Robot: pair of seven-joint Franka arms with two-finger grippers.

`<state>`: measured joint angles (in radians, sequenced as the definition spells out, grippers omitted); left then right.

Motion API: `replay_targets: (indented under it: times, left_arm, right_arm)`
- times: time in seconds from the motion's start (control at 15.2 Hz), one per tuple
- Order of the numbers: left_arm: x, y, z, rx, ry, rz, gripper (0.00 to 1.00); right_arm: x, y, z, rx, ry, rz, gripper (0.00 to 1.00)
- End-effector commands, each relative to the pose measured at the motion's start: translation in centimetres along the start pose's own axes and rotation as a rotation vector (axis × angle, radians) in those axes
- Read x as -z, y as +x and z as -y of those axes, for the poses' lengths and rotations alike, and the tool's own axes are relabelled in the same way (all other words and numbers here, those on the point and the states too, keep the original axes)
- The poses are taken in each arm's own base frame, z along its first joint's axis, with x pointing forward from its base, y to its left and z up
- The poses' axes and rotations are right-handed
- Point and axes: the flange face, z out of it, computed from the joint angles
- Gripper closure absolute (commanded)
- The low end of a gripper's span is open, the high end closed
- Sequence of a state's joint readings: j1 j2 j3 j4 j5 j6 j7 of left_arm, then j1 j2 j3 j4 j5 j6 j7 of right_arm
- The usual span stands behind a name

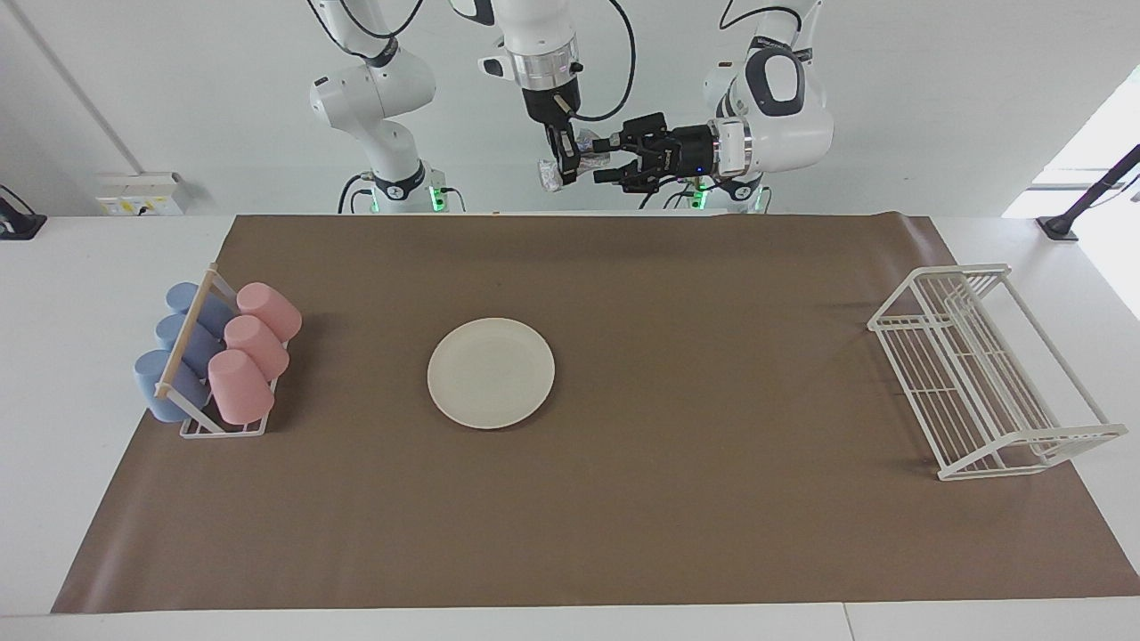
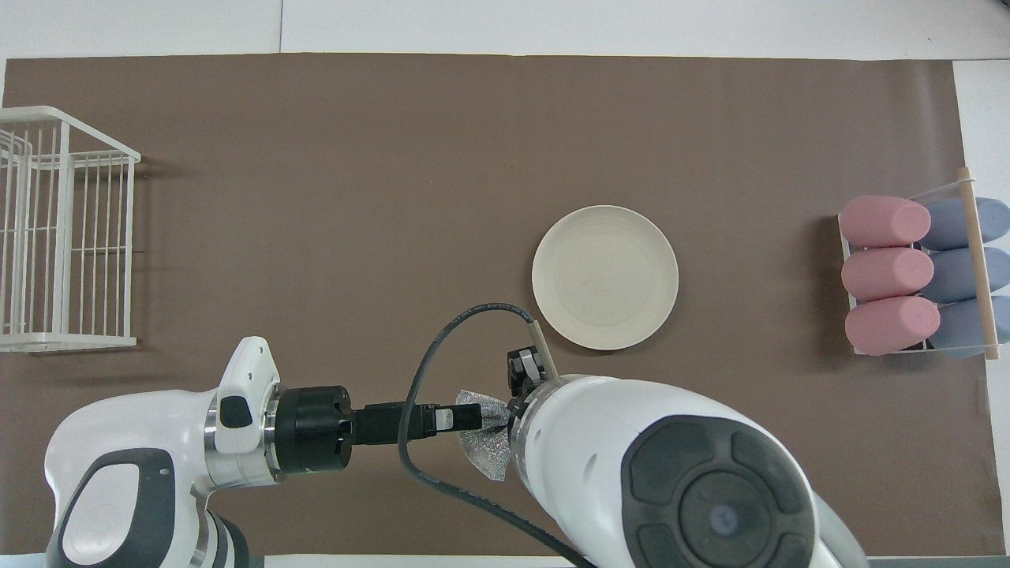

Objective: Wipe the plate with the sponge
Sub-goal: 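Lower the sponge onto the plate with the right gripper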

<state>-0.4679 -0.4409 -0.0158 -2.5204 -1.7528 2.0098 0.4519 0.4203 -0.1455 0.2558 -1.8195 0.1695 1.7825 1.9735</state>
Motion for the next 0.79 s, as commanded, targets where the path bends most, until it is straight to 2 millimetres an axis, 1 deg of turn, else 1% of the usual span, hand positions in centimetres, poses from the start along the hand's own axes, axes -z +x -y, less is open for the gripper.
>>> replay_targets:
  times: [0.0, 0.13, 0.2, 0.26, 0.33, 0.4, 0.46, 0.53, 0.66, 0.73]
  left_arm:
    - [0.4, -0.9, 0.0, 0.019, -0.015, -0.013, 0.0]
    - [0.4, -0.9, 0.0, 0.027, -0.014, -0.014, 0.0]
    - [0.7, -0.7, 0.1, 0.037, -0.012, -0.023, 0.0]
    - [0.8, -0.5, 0.2, 0.05, -0.001, -0.031, 0.0]
    - [0.9, -0.4, 0.3, 0.057, 0.017, -0.039, 0.0]
    - [1.1, -0.3, 0.6, 0.062, 0.056, -0.044, 0.0]
    - [1.3, -0.2, 0.9, 0.056, 0.111, -0.043, 0.0]
    - [1.5, 0.0, 1.3, 0.06, 0.152, -0.047, 0.0]
    - [2.5, 0.6, 1.6, 0.088, 0.193, -0.065, 0.0]
    - [2.9, 0.8, 2.0, 0.093, 0.235, -0.064, 0.0]
  right_arm:
    - [0.1, 3.2, 0.9, 0.027, 0.022, -0.011, 1.0]
    - [-0.2, 5.8, 1.9, 0.049, 0.023, -0.013, 1.0]
    - [-1.2, 7.8, 2.5, 0.06, 0.021, -0.017, 1.0]
    - [-2.6, 9.4, 3.0, 0.087, 0.031, -0.018, 1.0]
    - [-4.8, 10.5, 3.4, 0.12, 0.041, -0.02, 1.0]
    - [-7.4, 11.5, 4.1, 0.132, 0.052, -0.018, 1.0]
    - [-10.2, 12.0, 4.9, 0.139, 0.061, -0.013, 1.0]
    - [-12.5, 12.5, 5.6, 0.143, 0.08, -0.008, 1.0]
    - [-16.1, 13.2, 6.7, 0.156, 0.102, 0.0, 1.0]
    - [-17.9, 13.8, 6.9, 0.177, 0.098, 0.0, 1.0]
